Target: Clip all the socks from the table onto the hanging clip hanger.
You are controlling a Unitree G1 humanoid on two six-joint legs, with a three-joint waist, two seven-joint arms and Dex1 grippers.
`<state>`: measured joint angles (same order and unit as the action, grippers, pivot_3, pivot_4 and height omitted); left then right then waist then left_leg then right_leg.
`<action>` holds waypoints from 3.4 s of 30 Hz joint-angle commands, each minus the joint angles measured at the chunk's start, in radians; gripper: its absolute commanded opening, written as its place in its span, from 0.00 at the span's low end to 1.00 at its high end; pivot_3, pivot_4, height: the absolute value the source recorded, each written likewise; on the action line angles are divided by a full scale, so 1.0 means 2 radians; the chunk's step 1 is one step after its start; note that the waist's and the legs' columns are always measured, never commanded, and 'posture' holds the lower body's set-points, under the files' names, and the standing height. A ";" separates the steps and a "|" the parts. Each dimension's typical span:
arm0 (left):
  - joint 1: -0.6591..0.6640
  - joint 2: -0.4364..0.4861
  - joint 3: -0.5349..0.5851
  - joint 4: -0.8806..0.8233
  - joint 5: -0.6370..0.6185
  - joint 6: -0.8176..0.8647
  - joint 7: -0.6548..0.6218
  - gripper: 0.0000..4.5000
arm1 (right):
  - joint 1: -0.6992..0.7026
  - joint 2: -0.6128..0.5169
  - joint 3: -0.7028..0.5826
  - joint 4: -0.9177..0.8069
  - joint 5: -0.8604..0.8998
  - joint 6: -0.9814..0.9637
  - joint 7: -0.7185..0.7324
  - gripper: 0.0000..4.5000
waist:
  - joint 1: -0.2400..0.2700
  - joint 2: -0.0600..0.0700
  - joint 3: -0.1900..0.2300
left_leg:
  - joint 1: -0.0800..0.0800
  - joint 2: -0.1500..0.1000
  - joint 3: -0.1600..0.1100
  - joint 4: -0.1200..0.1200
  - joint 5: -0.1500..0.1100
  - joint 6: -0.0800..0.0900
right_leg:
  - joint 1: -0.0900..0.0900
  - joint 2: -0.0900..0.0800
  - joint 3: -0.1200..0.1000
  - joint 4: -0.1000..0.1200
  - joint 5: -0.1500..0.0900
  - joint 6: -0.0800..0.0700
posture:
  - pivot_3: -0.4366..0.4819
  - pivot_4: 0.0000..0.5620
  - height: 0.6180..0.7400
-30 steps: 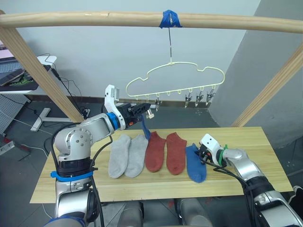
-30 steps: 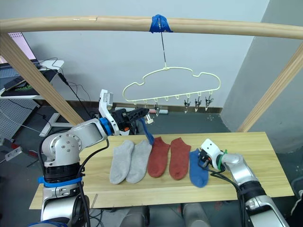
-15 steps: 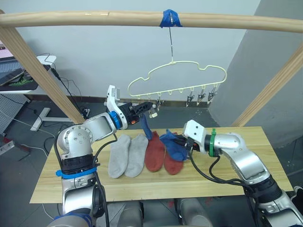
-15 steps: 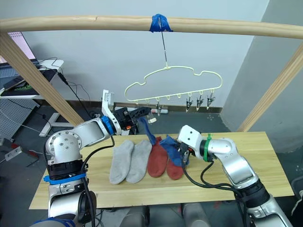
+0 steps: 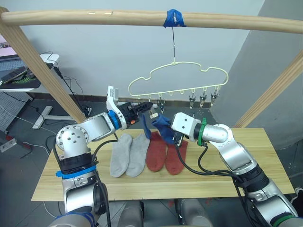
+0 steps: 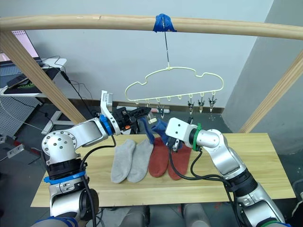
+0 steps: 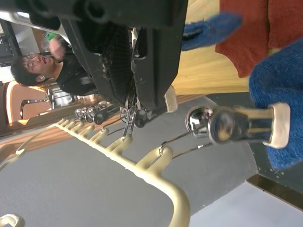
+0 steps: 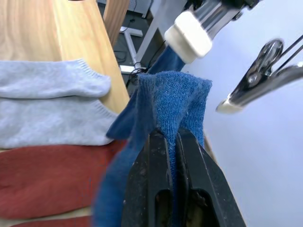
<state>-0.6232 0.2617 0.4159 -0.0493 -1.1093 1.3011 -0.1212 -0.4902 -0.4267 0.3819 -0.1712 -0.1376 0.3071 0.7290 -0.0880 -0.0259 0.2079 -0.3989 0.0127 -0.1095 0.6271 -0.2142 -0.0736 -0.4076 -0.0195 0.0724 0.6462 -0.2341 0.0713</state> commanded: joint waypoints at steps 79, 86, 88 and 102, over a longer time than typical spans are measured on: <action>0.102 0.108 -0.091 -0.144 0.086 -0.164 -0.152 1.00 | -0.008 0.046 -0.043 0.025 0.057 0.033 0.001 0.78 | 0.004 0.000 0.000 | -0.001 0.000 0.000 0.000 0.000 0.000 | -0.001 0.000 0.000 0.000 0.000 -0.001 | 0.42 0.29 1.00; 0.149 0.110 -0.156 -0.176 0.184 -0.257 -0.171 1.00 | 0.051 0.003 -0.129 -0.053 0.151 0.125 0.028 1.00 | 0.004 0.000 0.000 | -0.001 0.000 0.000 -0.001 0.000 0.000 | -0.001 0.000 0.000 0.000 0.000 -0.001 | 0.40 0.28 1.00; 0.163 0.104 -0.174 -0.182 0.219 -0.297 -0.174 1.00 | 0.062 0.004 -0.165 -0.085 0.201 0.162 0.031 1.00 | 0.004 0.000 0.000 | -0.001 0.000 0.000 -0.001 0.000 0.000 | -0.001 0.000 0.000 0.000 0.000 -0.001 | 0.39 0.28 1.00; 0.160 0.016 -0.266 -0.116 0.396 -0.498 -0.155 0.55 | 0.097 -0.015 -0.245 -0.185 0.357 0.218 0.010 1.00 | 0.002 0.000 0.000 | 0.000 0.000 0.001 0.000 0.000 0.000 | 0.000 0.000 0.000 0.000 -0.001 -0.002 | 0.36 0.28 1.00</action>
<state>-0.2801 0.3115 -0.1070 -0.2846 -0.3492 0.3547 -0.4460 -0.2963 -0.4565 -0.0889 -0.4859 0.5377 0.7440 0.7666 -0.0836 -0.0258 0.2078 -0.3999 0.0128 -0.1080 0.6268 -0.2142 -0.0732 -0.4086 -0.0196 0.0731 0.6459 -0.2352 0.0683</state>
